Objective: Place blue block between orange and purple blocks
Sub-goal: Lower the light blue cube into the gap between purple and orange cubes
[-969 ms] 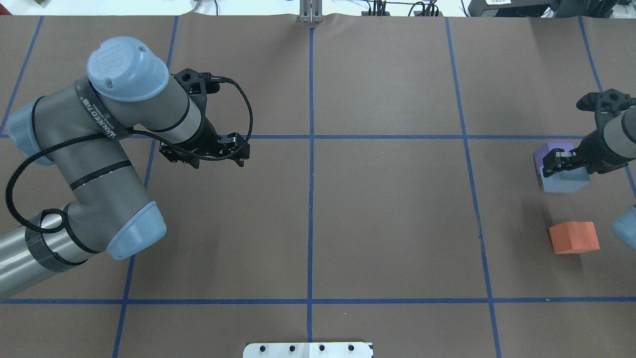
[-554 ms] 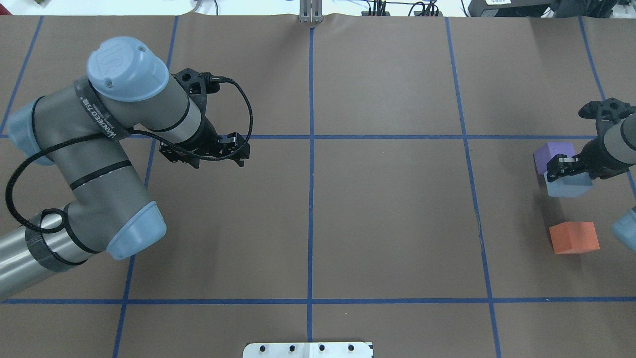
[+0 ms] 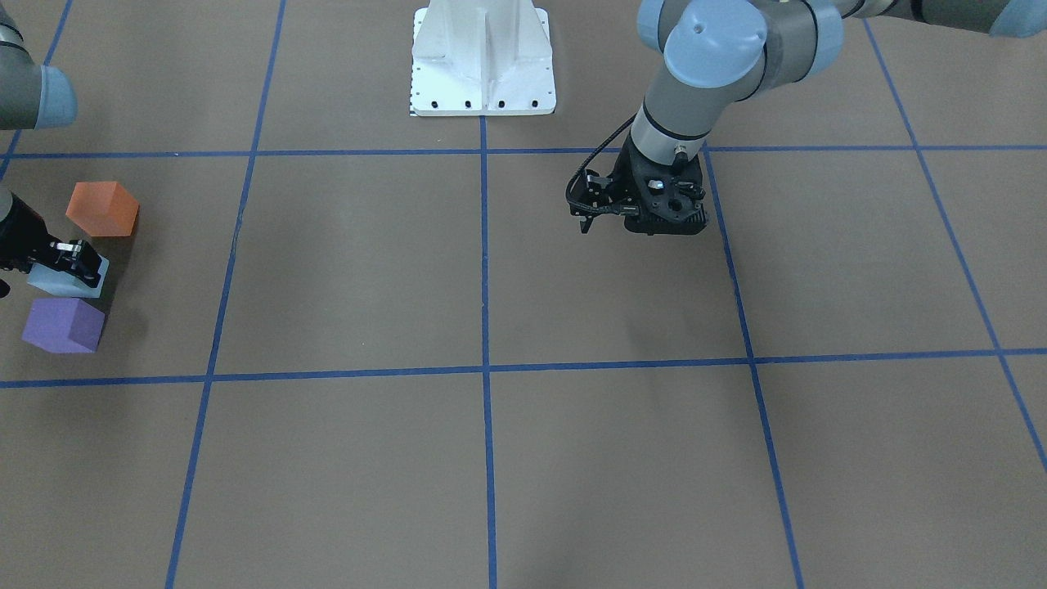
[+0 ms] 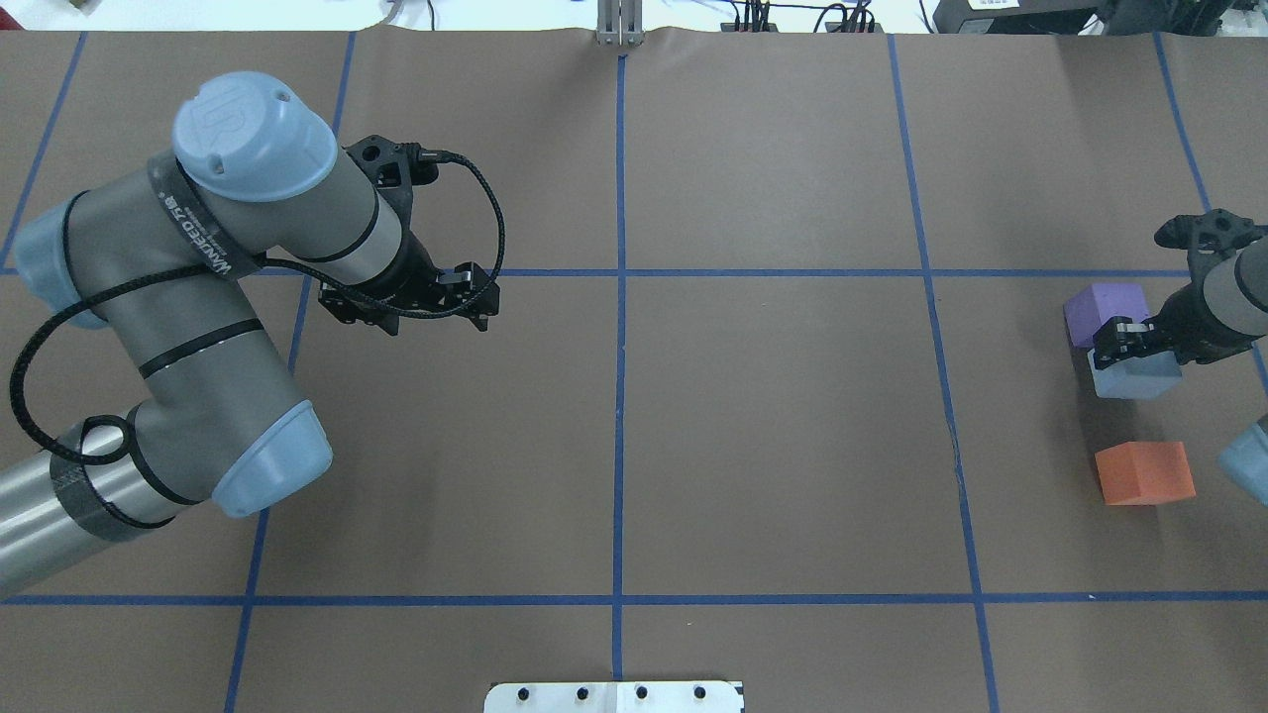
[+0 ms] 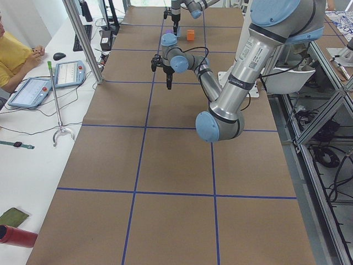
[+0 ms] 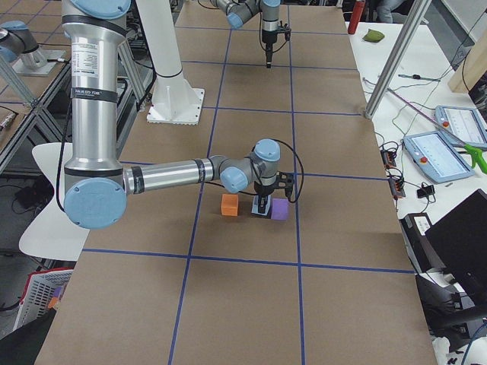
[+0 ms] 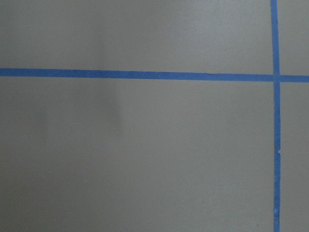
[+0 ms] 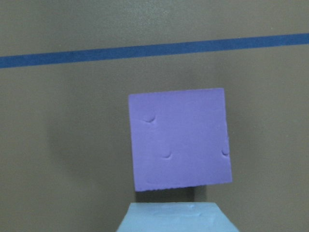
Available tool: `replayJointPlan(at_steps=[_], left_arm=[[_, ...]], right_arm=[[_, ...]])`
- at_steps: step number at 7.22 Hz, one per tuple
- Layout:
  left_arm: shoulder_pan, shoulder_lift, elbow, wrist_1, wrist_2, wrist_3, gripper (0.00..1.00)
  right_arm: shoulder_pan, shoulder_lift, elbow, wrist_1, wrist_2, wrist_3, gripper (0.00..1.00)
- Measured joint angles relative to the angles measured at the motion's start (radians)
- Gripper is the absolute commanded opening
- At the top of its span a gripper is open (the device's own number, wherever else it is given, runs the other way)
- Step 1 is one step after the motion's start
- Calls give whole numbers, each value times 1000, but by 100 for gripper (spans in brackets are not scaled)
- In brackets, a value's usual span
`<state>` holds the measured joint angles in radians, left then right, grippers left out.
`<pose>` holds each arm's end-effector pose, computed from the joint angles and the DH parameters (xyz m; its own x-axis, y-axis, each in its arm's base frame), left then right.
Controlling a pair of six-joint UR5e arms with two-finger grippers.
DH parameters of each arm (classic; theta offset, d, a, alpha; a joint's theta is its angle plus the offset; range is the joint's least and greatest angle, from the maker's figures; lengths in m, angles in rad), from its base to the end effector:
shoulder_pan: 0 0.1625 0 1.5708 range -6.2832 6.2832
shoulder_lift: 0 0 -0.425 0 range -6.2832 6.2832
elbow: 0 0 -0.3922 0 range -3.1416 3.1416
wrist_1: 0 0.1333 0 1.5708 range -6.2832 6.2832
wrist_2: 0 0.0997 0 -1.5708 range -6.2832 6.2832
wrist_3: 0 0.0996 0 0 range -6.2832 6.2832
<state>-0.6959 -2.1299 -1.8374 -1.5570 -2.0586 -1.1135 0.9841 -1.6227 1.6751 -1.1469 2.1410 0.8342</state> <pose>0.4232 -0.4664 0.2227 0.6087 -0.0002 -0.7934 0.0408 0.9987 0.0310 -0.2087 -0.4576 0.5952 0.7433 0.0967 0.6619 -0.0873 0.9951 -0.0474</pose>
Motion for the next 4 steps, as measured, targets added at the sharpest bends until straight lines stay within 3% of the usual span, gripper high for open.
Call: replayJointPlan(at_steps=[4], left_arm=[[0,-2,0,0,1,-3,100]], right_arm=[[-11,1,-39,74,16,10,0]])
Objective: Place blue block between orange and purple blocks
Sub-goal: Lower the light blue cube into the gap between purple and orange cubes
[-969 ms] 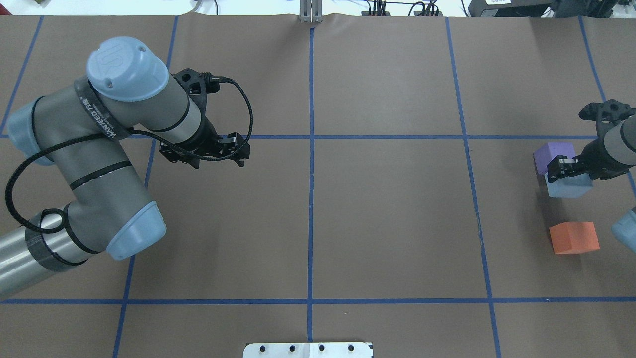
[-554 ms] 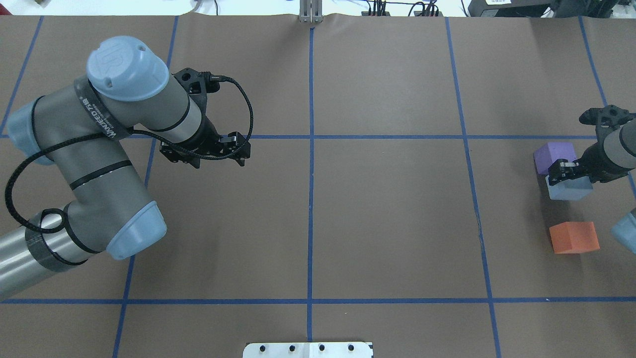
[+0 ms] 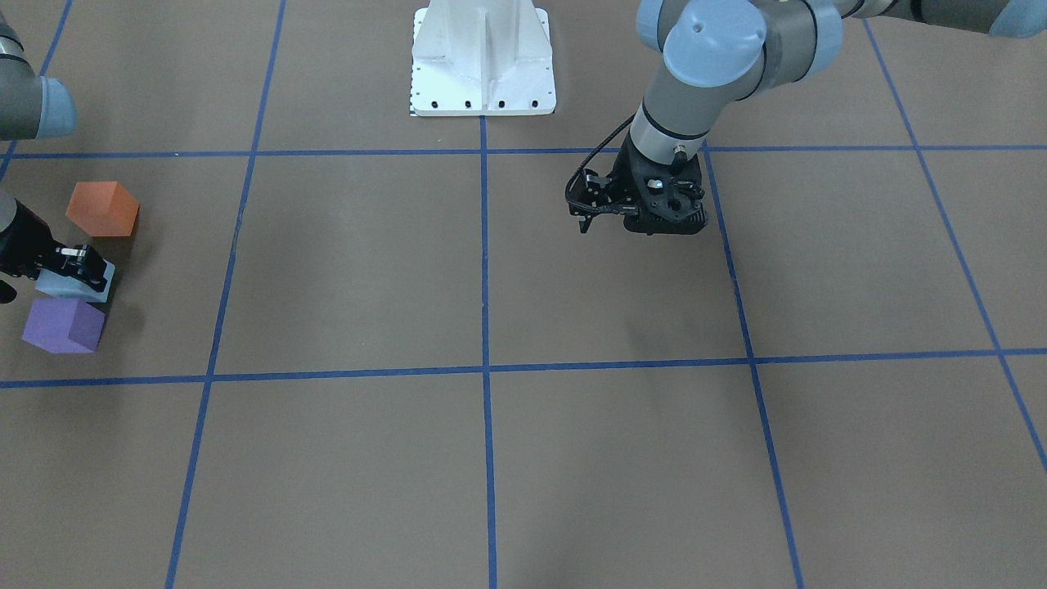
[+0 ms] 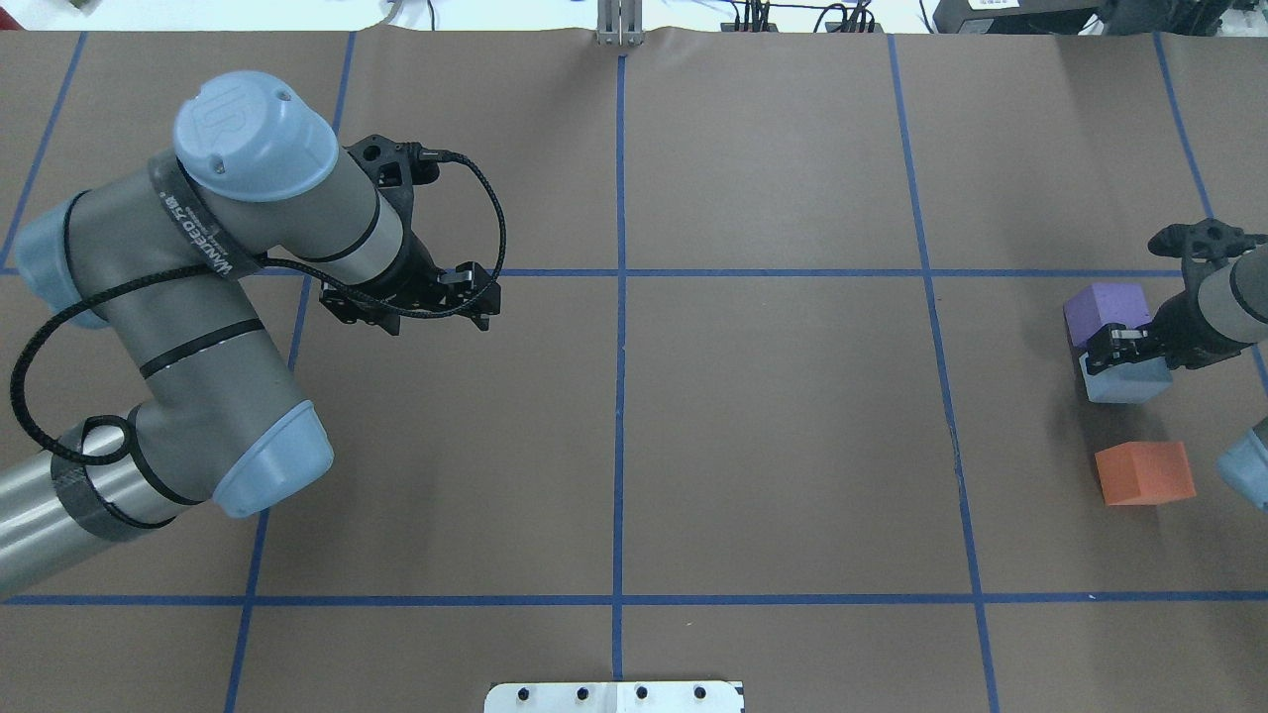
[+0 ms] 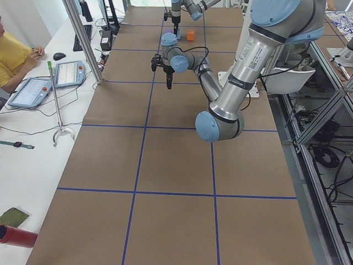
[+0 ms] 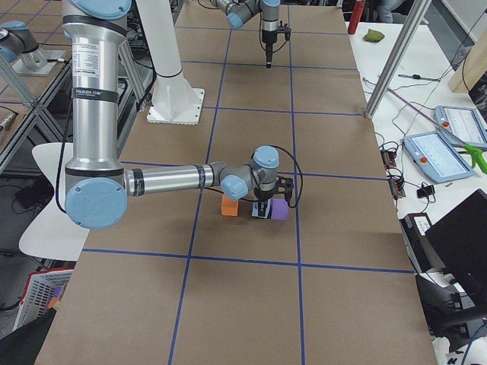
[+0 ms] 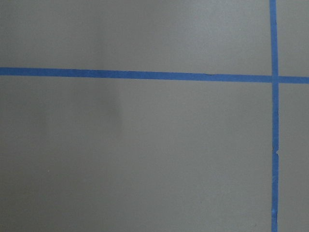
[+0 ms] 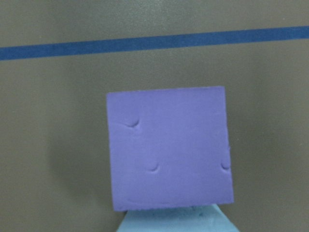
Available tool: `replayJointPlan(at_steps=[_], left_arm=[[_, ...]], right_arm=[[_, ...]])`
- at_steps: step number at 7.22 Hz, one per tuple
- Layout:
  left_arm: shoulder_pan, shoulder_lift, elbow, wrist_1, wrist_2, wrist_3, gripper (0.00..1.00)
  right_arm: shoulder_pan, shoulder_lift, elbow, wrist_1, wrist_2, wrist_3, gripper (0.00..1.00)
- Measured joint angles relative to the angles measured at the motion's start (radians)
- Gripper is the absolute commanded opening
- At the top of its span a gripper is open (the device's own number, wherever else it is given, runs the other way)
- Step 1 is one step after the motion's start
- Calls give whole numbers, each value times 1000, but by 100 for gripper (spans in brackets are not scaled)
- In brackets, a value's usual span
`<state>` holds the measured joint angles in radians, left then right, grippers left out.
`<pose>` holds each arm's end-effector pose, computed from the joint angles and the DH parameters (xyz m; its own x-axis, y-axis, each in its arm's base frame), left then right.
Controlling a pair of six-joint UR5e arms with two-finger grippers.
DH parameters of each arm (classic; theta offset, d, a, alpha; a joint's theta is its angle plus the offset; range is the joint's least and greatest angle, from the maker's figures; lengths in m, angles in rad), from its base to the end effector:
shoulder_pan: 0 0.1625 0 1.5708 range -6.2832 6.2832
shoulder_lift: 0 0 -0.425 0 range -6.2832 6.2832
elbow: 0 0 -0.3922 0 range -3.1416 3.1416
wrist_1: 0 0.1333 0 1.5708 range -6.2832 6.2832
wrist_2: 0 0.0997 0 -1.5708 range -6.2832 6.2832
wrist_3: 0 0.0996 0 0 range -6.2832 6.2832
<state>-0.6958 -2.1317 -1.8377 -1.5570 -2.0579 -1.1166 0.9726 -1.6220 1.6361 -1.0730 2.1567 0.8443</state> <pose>0.4233 -0.4664 0.2215 0.6075 -0.0022 -0.7943 0.0431 0.9986 0.0302 -0.2158 -0.4556 0.6049 0.7230 0.0782 0.6864 -0.0745 0.9966 -0.0350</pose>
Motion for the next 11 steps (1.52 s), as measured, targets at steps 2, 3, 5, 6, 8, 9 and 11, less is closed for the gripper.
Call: replayJointPlan(at_steps=[2,3,5,6,8,9,11], left_arm=[[0,0,0,0,0,0,100],[0,-1,0,0,0,0,100],[-1,-1,0,0,1,0,100],[0,-1,0,0,1,0,100],[1,-3,0,0,1,-12,100],[1,-6,0,0,1,-18,100],[1,-8,-1,1,1,-22,100]], right_arm=[[-18,-12,-1,35,0,-1,0],[-22,-21,-2,49,-1,-2,21],[-27,-28,-2,60,-2,-2,100],[-31,-28,-2,63,-2,-2,100],[-32,-33,9,76,-1,-3,100],[-30,-49,41,82,-1,-4,100],[9,-133,161,84,5,-11,100]])
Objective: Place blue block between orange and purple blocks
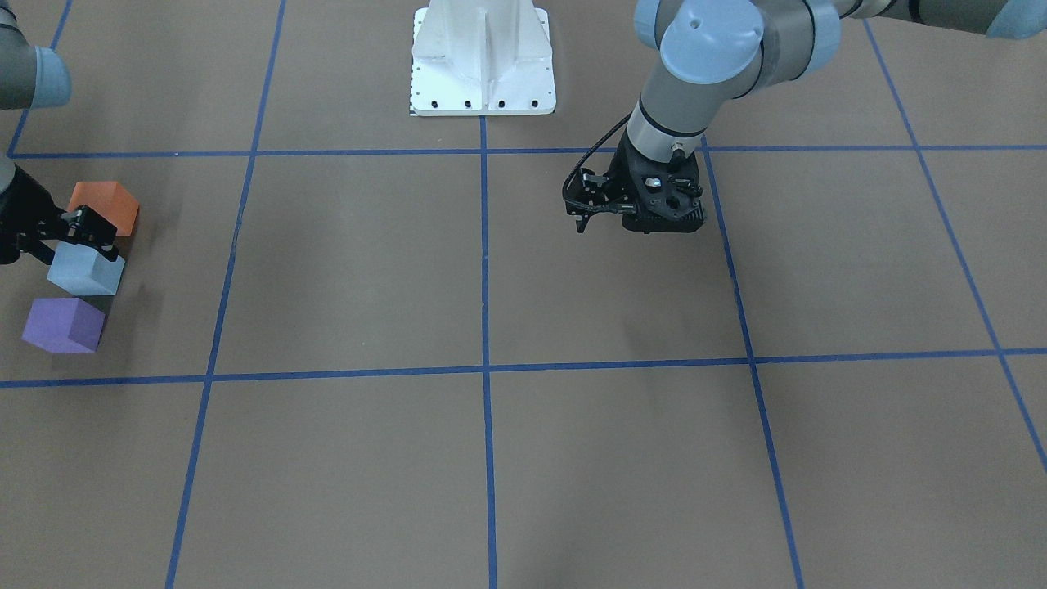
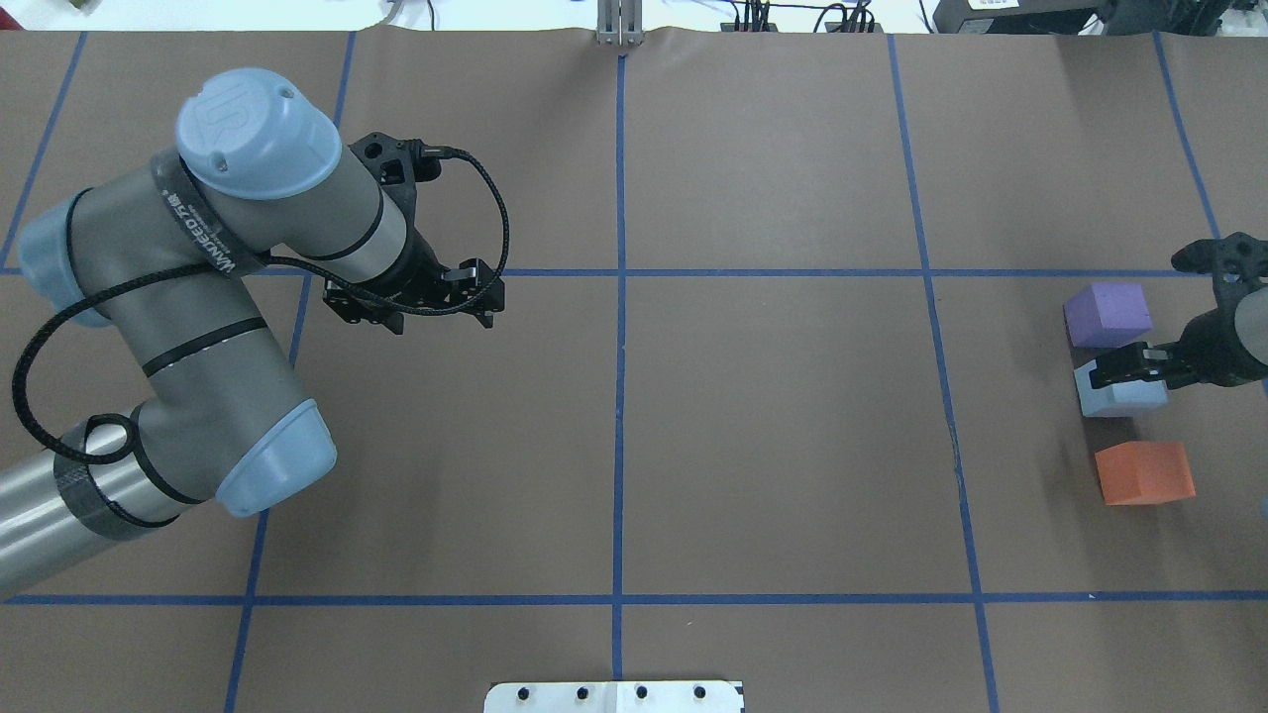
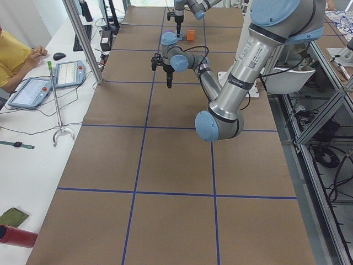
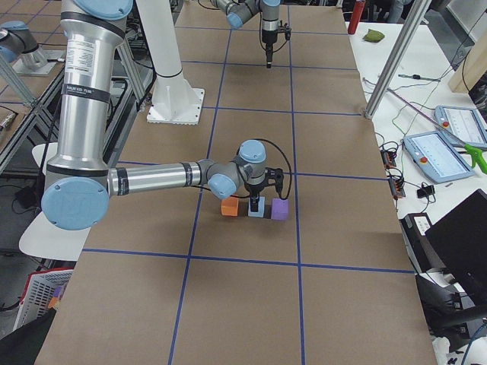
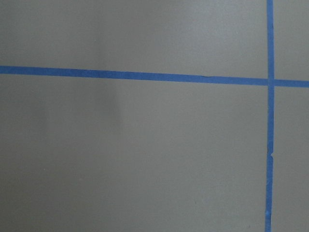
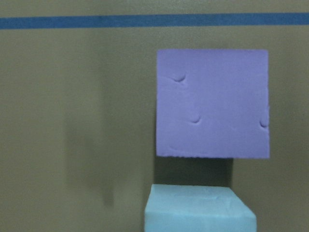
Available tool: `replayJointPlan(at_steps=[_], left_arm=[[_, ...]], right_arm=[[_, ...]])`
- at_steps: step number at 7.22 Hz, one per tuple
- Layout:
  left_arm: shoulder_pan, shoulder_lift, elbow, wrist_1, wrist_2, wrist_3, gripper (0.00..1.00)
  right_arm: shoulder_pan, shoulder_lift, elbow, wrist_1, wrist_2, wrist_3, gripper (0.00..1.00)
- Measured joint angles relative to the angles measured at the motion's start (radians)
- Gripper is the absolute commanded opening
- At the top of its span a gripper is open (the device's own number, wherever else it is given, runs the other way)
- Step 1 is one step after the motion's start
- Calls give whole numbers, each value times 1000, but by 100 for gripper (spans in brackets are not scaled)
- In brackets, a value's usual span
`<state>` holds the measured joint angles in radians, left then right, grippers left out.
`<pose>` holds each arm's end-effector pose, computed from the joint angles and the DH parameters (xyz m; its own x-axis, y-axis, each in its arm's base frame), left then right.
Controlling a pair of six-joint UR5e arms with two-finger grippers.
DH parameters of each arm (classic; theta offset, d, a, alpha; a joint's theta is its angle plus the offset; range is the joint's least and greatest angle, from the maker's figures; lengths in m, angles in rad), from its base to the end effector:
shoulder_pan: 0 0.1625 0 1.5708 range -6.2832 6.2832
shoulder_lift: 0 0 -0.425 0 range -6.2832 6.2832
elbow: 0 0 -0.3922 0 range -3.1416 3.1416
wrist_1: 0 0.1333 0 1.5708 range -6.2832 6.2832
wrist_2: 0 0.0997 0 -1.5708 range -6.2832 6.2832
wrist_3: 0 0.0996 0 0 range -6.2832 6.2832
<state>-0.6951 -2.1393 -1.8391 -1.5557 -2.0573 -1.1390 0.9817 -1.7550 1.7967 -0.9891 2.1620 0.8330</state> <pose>0.4236 -0.4662 0.2164 0.6019 -0.0202 -0.7983 0.0565 0.9983 0.0173 -0.1816 -0.4117 0.5729 0.6765 0.0072 0.7364 -0.0736 0.9956 0.0579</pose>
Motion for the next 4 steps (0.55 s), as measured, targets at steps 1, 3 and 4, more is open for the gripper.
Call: replayJointPlan(at_steps=[1,3,4], left_arm=[[-2,1,-4,1,-1,2,100],[-25,16,-11,3,-5,23,100],[-46,57,-32,2,-8,72,100]], right_arm=[[48,-36,48,-1,30,-5,100],[210,-52,62,-12,192,-63,100],[291,-52,44,-22,253,-136,100]])
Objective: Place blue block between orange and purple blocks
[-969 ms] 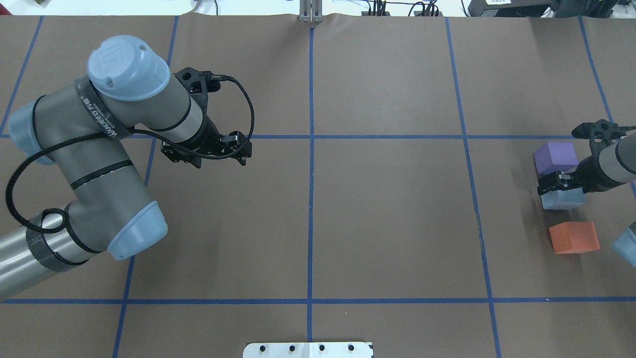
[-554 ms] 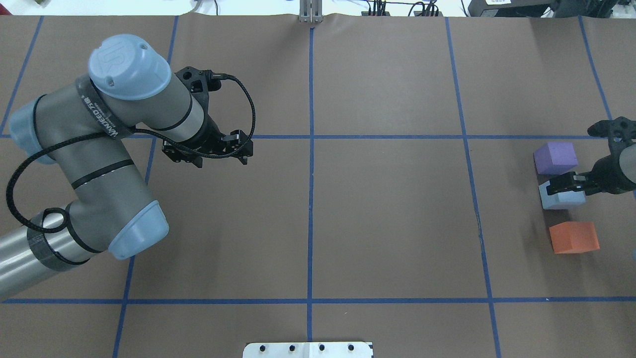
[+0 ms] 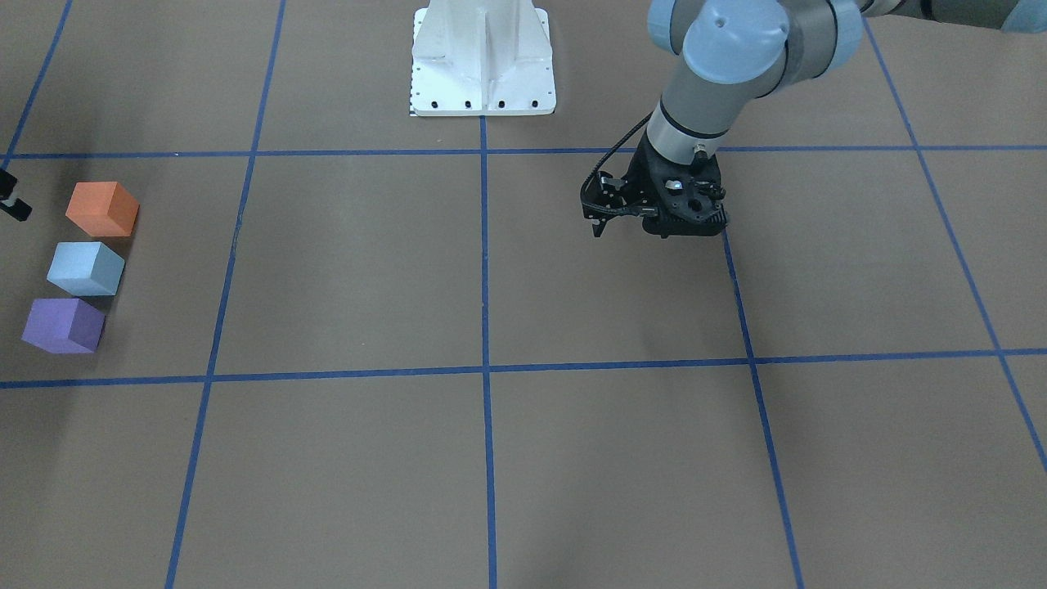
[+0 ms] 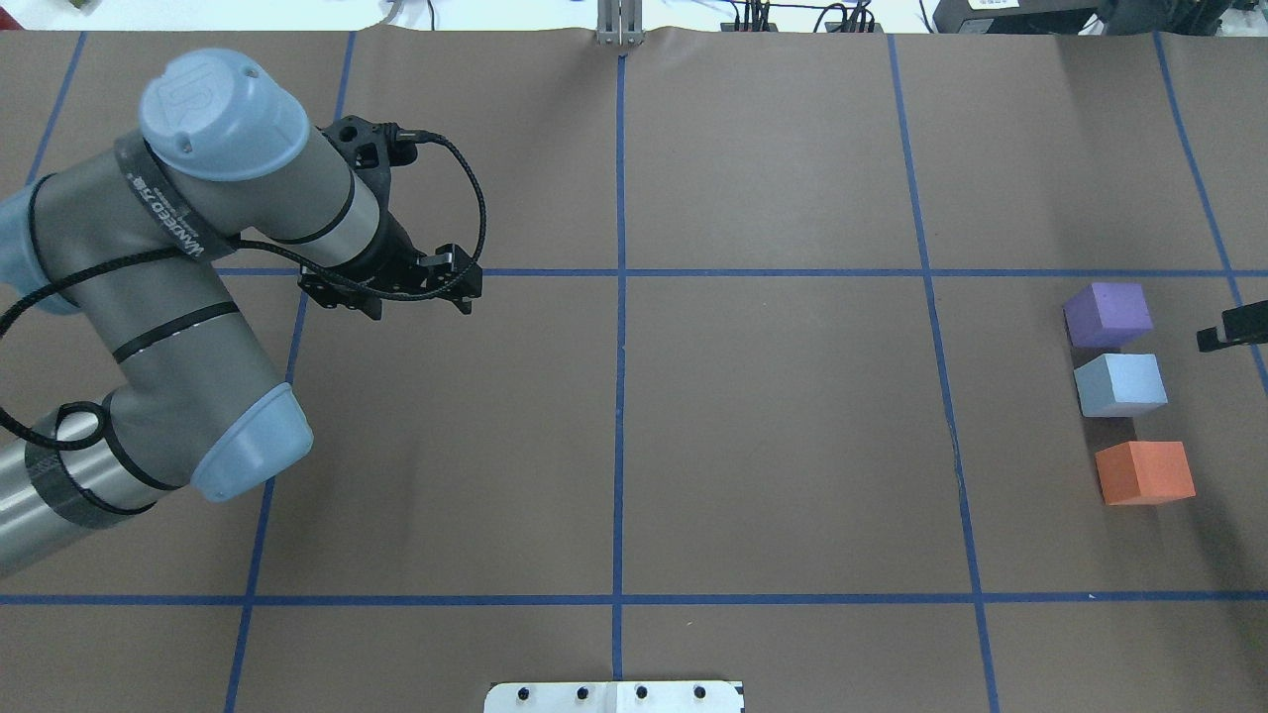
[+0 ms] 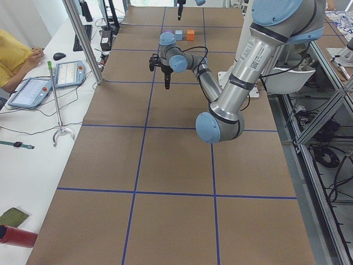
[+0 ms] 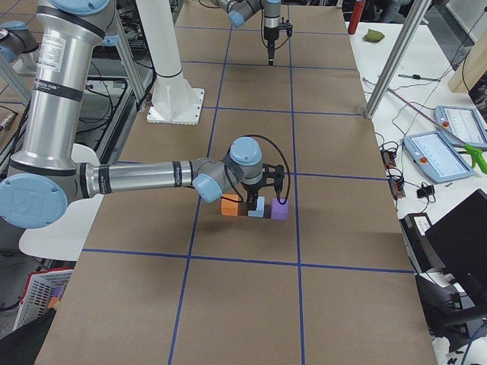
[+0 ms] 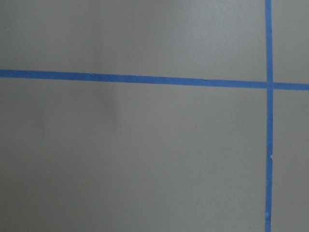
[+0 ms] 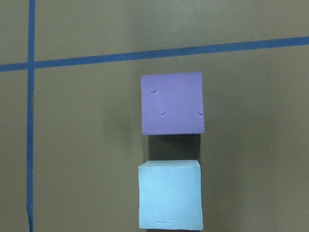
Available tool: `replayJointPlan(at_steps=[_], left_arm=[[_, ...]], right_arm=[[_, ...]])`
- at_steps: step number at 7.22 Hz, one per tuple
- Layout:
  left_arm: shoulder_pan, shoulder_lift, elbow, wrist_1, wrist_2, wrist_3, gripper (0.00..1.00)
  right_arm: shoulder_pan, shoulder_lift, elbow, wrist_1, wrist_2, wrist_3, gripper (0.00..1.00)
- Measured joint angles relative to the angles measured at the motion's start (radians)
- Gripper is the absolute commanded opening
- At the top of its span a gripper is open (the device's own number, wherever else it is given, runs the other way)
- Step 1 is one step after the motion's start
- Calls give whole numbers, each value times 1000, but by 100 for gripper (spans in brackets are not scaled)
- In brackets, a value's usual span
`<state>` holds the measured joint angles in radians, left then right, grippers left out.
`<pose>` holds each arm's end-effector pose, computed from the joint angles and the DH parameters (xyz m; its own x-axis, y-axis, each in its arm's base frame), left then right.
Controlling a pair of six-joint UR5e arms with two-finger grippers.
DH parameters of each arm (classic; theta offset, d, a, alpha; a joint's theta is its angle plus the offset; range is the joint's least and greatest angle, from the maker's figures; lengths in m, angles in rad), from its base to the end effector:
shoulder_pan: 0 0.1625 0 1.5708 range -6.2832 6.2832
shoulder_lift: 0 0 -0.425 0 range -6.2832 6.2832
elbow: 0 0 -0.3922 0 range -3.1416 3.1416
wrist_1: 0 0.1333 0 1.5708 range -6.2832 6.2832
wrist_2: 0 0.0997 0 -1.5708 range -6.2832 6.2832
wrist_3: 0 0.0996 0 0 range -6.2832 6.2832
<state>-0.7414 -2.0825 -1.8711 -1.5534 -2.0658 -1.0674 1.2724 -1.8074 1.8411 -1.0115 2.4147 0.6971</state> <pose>0.3921 -0.4756 0.2387 0.6187 0.0091 -0.7856 0.0523 0.9972 0.0527 -0.0649 -0.4111 0.5616 0.5494 0.0530 0.8339 -0.1420 0.9894 0.0307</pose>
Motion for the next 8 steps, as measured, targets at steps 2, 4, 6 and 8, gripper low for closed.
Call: replayJointPlan(at_steps=[2,4,6,8], left_arm=[[-63,155,-97,-4,-6,160,100],[-211,329,-160,-9,-91,419,100],[-461,470,-103,-8,-198,862,100],[-646,529,-13,2,-246,1156,100]], right_arm=[[104,21,-30,-97,29,-176,100],[180,81,-59,-259,24,-354,100],[243,101,-106,-305,20,-464,100],[260,131,-163,-309,15,-497,100]])
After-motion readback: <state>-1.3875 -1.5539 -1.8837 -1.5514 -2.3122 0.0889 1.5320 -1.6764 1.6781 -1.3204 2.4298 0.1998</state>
